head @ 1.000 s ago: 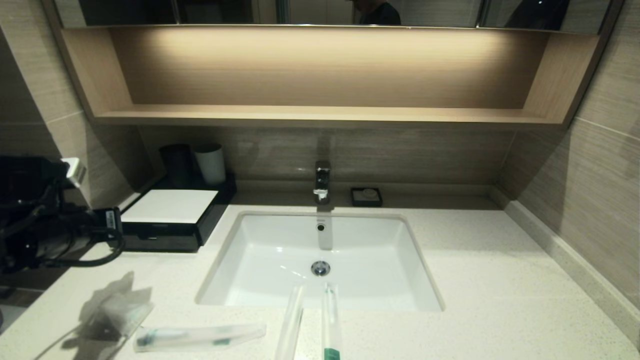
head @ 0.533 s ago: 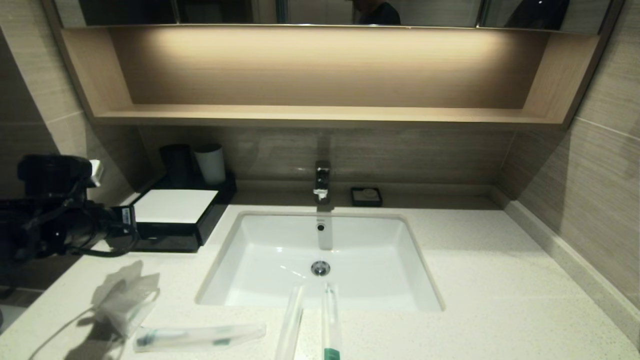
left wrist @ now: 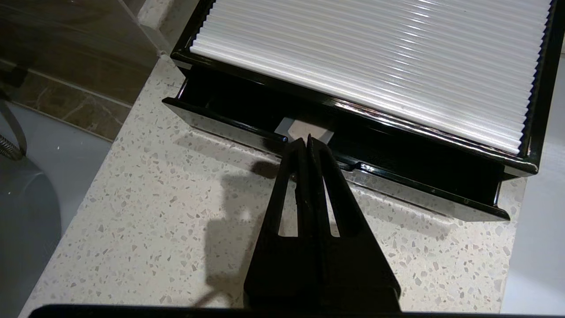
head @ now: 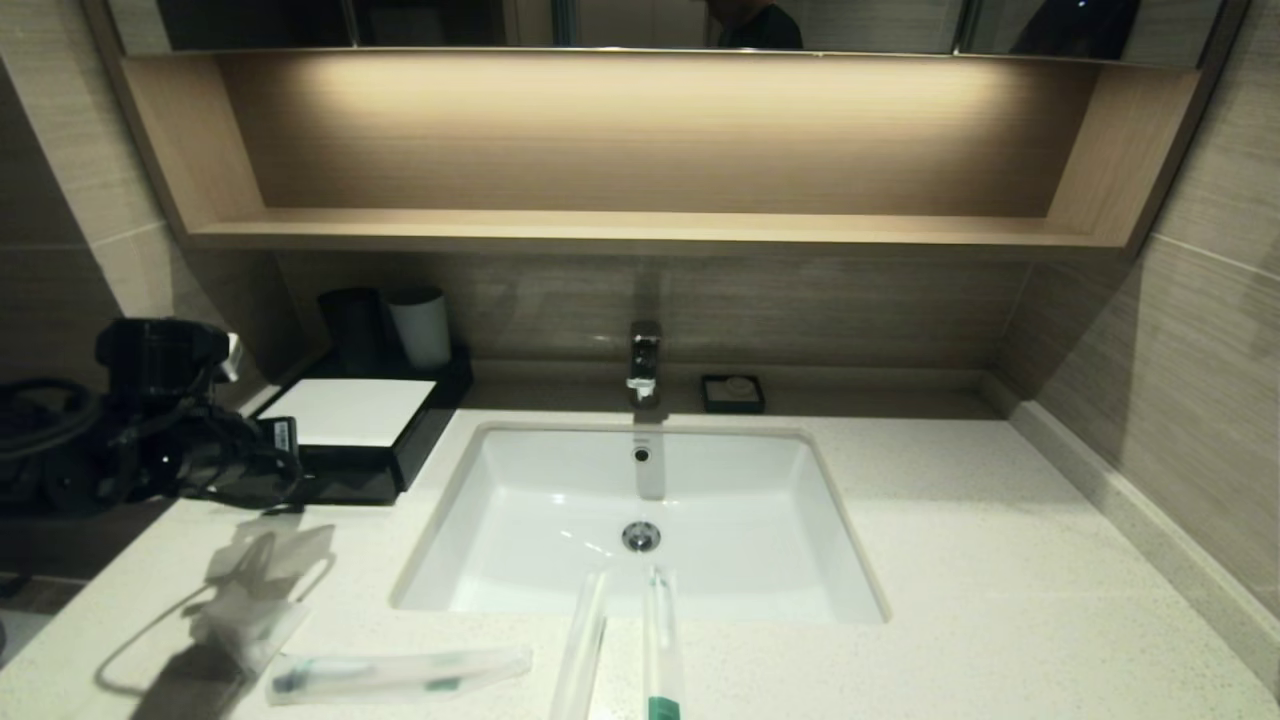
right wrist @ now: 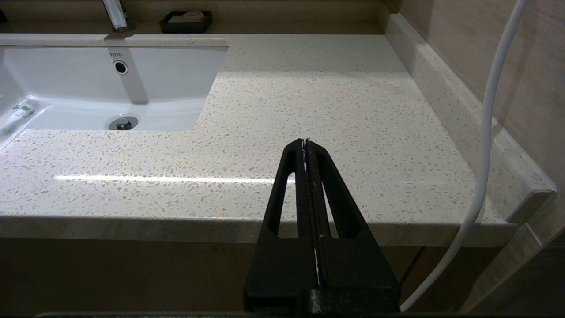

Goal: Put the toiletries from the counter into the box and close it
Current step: Open the drawer

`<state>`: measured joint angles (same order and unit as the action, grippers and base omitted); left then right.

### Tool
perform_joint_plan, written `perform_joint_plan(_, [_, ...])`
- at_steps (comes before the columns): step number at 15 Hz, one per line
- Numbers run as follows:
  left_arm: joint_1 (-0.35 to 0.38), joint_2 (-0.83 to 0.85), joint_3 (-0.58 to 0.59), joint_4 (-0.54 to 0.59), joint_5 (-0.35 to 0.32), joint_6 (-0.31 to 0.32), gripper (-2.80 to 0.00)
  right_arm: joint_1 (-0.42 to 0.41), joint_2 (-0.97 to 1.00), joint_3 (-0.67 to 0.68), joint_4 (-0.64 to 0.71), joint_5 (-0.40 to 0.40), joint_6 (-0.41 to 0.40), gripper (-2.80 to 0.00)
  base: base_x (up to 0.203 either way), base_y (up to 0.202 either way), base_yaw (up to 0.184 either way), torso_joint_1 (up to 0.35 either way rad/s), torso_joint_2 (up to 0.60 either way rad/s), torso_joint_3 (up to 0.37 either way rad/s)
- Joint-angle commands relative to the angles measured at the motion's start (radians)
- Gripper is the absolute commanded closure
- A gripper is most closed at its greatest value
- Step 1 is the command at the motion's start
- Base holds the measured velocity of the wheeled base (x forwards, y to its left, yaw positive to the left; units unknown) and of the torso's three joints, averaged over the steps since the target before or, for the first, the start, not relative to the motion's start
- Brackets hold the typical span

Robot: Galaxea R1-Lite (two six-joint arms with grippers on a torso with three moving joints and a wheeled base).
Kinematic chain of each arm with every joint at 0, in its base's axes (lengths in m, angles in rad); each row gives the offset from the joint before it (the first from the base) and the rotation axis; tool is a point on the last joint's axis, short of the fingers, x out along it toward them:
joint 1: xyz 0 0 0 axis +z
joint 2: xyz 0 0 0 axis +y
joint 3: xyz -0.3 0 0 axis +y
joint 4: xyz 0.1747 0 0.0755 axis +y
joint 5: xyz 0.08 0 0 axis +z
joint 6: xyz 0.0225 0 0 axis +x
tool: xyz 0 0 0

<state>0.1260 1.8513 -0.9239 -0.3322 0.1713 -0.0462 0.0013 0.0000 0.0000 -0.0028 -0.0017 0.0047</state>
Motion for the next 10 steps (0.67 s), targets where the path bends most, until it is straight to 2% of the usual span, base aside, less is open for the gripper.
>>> perform_joint_plan(1, [-0.003,0.030,-0.012,-0.002,0.002,0.002,0.00,0.000,0.000,0.002,0.000,0.000,0.000,0.00,0.000,0.000,0.000,0.000,0.00,0.000])
perform_joint_plan(10, [-0.008,0.086,-0.025,-0.002,0.002,0.002,0.00,0.000,0.000,0.002,0.000,0.000,0.000,0.00,0.000,0.000,0.000,0.000,0.00,0.000])
